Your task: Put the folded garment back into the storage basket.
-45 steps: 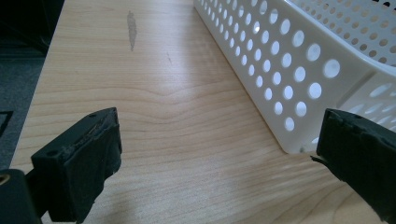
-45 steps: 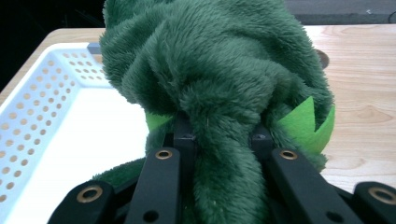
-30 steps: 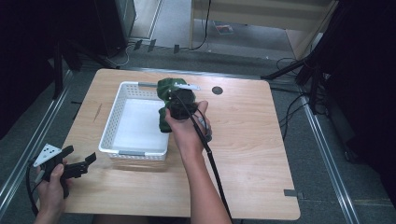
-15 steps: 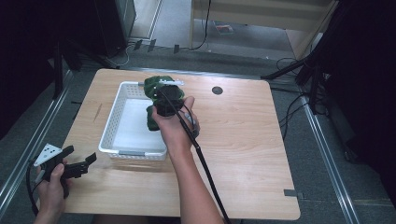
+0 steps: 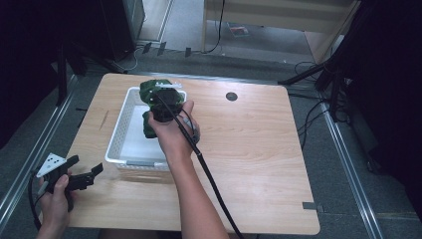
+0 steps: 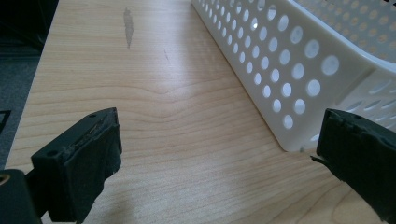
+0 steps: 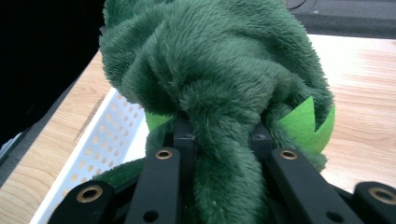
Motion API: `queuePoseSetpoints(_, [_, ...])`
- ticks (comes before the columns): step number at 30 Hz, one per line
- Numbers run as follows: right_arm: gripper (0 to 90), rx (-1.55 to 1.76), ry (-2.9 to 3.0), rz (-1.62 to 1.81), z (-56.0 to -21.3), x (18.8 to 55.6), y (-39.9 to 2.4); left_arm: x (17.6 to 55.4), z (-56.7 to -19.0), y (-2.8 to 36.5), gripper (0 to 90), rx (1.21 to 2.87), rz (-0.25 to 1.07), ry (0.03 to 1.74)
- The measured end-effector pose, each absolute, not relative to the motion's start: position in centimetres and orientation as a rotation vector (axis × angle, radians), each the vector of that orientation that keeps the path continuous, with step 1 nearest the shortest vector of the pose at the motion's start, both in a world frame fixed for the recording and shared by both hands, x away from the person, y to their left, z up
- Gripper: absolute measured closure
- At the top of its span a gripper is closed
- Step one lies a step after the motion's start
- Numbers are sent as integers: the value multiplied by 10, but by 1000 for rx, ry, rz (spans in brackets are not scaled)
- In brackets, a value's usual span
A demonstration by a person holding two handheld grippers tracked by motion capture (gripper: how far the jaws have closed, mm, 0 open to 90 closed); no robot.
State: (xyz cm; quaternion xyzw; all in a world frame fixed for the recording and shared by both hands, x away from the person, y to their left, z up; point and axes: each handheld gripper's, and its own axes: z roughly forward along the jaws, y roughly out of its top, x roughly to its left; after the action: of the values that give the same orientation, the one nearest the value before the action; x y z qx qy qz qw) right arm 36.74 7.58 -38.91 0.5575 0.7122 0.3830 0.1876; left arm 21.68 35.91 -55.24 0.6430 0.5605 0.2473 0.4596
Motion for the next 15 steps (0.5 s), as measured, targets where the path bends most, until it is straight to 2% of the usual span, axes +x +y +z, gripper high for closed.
queuePoseSetpoints(15, [737, 1589, 2038, 1092, -407, 370, 99, 217, -552, 359, 9, 1588, 607, 1380])
